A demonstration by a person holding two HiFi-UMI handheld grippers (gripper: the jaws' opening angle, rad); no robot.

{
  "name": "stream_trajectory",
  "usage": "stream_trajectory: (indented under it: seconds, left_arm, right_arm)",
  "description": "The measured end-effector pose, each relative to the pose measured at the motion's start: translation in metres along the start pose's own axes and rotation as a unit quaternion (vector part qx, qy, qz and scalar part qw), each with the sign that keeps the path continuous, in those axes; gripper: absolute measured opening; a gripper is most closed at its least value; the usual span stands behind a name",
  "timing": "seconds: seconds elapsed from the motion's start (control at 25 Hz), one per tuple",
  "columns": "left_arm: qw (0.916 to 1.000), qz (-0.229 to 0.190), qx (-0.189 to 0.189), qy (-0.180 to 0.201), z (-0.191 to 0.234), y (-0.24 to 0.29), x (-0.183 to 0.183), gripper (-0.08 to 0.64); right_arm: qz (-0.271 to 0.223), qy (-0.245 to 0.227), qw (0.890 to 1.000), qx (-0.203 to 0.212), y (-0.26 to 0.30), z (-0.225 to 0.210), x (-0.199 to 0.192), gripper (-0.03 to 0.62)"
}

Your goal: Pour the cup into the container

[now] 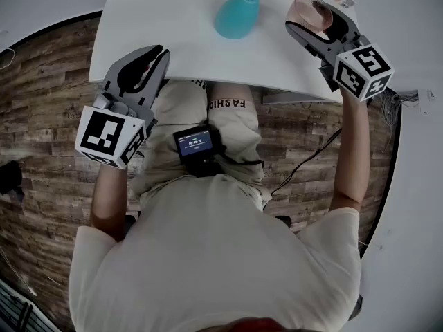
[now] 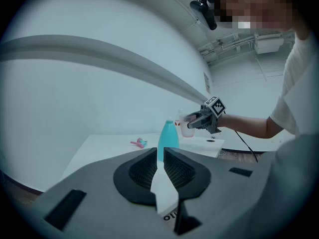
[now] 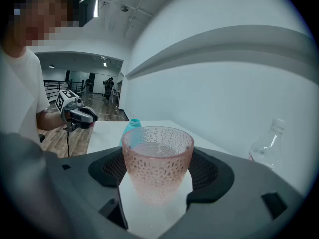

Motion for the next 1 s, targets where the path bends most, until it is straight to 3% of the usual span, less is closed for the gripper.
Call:
stream_trajectory:
  seconds: [1.0]
  left_arm:
    - [1.0, 0.003, -0.004, 0.004, -0.002, 0.006, -0.001, 0.051]
  right_arm:
    - [0.023, -0.044, 0.999, 0.001, 0.006, 0.001, 0.028, 0.371]
Point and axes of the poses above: the fingertips, and each gripper's own axes: y forward along the fingers, z to its left, x out of its top, the point moved 9 cm from there along -y, backward along the fingers, and after that the axes turned 12 degrees about z, right-handed, at the moved point
